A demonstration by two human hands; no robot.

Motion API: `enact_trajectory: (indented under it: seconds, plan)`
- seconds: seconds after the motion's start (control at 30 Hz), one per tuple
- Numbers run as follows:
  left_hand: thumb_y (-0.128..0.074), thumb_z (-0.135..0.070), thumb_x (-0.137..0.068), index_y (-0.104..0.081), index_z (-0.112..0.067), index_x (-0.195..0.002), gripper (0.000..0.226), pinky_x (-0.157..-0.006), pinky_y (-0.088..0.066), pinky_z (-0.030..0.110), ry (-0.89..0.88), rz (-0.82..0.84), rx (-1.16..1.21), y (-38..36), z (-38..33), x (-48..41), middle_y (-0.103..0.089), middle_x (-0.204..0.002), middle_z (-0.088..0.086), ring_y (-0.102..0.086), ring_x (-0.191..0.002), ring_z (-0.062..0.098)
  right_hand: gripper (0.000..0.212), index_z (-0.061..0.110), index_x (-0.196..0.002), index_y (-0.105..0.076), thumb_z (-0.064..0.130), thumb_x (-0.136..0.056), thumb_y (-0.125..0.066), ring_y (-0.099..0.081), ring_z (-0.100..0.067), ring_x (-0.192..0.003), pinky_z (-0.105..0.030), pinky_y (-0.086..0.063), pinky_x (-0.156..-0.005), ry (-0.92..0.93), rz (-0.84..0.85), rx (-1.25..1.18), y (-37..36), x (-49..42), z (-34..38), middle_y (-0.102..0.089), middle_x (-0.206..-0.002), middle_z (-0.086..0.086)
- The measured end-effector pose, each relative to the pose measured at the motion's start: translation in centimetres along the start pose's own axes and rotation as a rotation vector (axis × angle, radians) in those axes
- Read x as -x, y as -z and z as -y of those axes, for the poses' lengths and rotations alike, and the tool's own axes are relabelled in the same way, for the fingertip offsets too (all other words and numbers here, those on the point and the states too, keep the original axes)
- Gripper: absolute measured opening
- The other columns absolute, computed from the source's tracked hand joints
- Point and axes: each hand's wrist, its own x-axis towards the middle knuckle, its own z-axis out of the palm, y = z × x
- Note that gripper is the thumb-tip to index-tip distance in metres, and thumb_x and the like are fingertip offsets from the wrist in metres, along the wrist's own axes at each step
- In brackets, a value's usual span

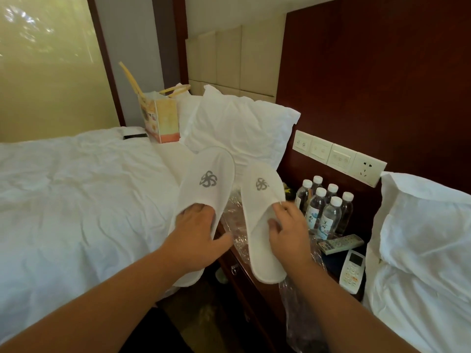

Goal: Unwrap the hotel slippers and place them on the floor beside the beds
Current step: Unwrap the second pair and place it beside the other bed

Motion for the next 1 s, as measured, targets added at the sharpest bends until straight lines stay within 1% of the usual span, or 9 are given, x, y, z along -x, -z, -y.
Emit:
enact_trajectory:
  seconds: [0.07,0.17,0.23,0.33,0.43,0.53,0.73,0.87,1.0]
  plan:
    - [-0.046,-0.079,-0.066,-0.034,-0.015,-0.142,0.100,-0.111,-0.023,0.037,-0.003,-0.076,-0.044,0.2,0.4,-0.3,-0.041,-0.140,0.004,-0.031,-0.134,0.022,0.031,0.003,-0.116,-0.065,0.001,-0.085,-0.067,-0.054,-0.026,-0.106,-0.040,-0.049,-0.092,0.042,-0.046,-0.107,-0.1,-0.8,2.5,-0.058,-0.115,-0.010]
    - [-0.048,-0.089,-0.057,-0.040,-0.009,-0.137,0.113,-0.110,-0.032,0.040,0.078,-0.184,-0.066,1.1,1.0,-0.6,-0.047,-0.137,0.009,-0.040,-0.130,0.026,0.028,0.005,-0.117,-0.065,0.005,-0.089,-0.065,-0.050,-0.016,-0.102,-0.030,-0.048,-0.087,0.135,-0.098,-0.229,-0.4,-1.7,5.9,-0.054,-0.115,-0.007]
    - [-0.057,-0.085,-0.057,-0.044,-0.009,-0.133,0.108,-0.108,-0.036,0.040,0.147,-0.240,0.031,2.0,1.3,-0.5,-0.051,-0.131,0.008,-0.044,-0.126,0.026,0.026,0.006,-0.117,-0.064,0.008,-0.091,-0.063,-0.049,-0.014,-0.098,-0.030,-0.050,-0.081,0.203,-0.126,-0.270,-0.5,-2.0,7.8,-0.052,-0.116,-0.008]
    - [-0.062,-0.081,-0.062,-0.050,-0.009,-0.127,0.098,-0.103,-0.043,0.042,0.204,-0.320,0.132,3.4,1.9,-0.3,-0.056,-0.123,0.007,-0.051,-0.120,0.025,0.026,0.005,-0.116,-0.062,0.009,-0.091,-0.063,-0.054,-0.023,-0.098,-0.041,-0.053,-0.079,0.231,-0.157,-0.255,-0.9,-2.5,10.1,-0.053,-0.118,-0.012]
    - [-0.054,-0.077,-0.075,-0.050,-0.008,-0.130,0.088,-0.104,-0.042,0.043,0.211,-0.337,0.121,4.7,2.7,-0.1,-0.057,-0.125,0.009,-0.052,-0.121,0.027,0.027,0.001,-0.114,-0.063,0.007,-0.088,-0.067,-0.058,-0.030,-0.097,-0.046,-0.054,-0.078,0.260,-0.189,-0.215,-1.2,-2.9,12.1,-0.057,-0.115,-0.017]
    - [-0.051,-0.071,-0.083,-0.052,-0.005,-0.126,0.078,-0.106,-0.038,0.042,0.208,-0.386,0.062,5.5,3.3,0.2,-0.058,-0.124,0.013,-0.051,-0.120,0.028,0.028,-0.001,-0.111,-0.065,0.005,-0.084,-0.071,-0.060,-0.031,-0.095,-0.045,-0.054,-0.078,0.309,-0.217,-0.178,-1.3,-3.1,13.7,-0.060,-0.112,-0.019]
    - [-0.047,-0.062,-0.090,-0.057,-0.003,-0.120,0.067,-0.107,-0.033,0.041,0.204,-0.470,-0.013,6.4,3.9,1.1,-0.060,-0.124,0.016,-0.050,-0.120,0.029,0.027,-0.003,-0.102,-0.070,-0.003,-0.076,-0.077,-0.064,-0.035,-0.091,-0.043,-0.056,-0.075,0.372,-0.266,-0.170,-1.5,-3.4,16.0,-0.065,-0.107,-0.022]
    - [-0.050,-0.057,-0.092,-0.051,-0.002,-0.130,0.067,-0.109,-0.033,0.044,0.230,-0.525,0.012,6.9,4.0,1.9,-0.055,-0.132,0.016,-0.047,-0.125,0.032,0.025,-0.005,-0.100,-0.070,-0.006,-0.076,-0.076,-0.065,-0.036,-0.088,-0.046,-0.057,-0.073,0.419,-0.256,-0.194,-1.7,-3.6,16.9,-0.065,-0.106,-0.024]
    - [-0.066,-0.033,-0.084,-0.061,0.003,-0.110,0.045,-0.098,-0.043,0.047,0.243,-0.655,0.057,8.3,3.5,2.3,-0.063,-0.106,0.019,-0.055,-0.107,0.038,0.023,-0.003,-0.103,-0.066,-0.005,-0.081,-0.071,-0.063,-0.035,-0.088,-0.045,-0.056,-0.076,0.506,-0.259,-0.265,-1.7,-3.6,18.1,-0.064,-0.106,-0.023]
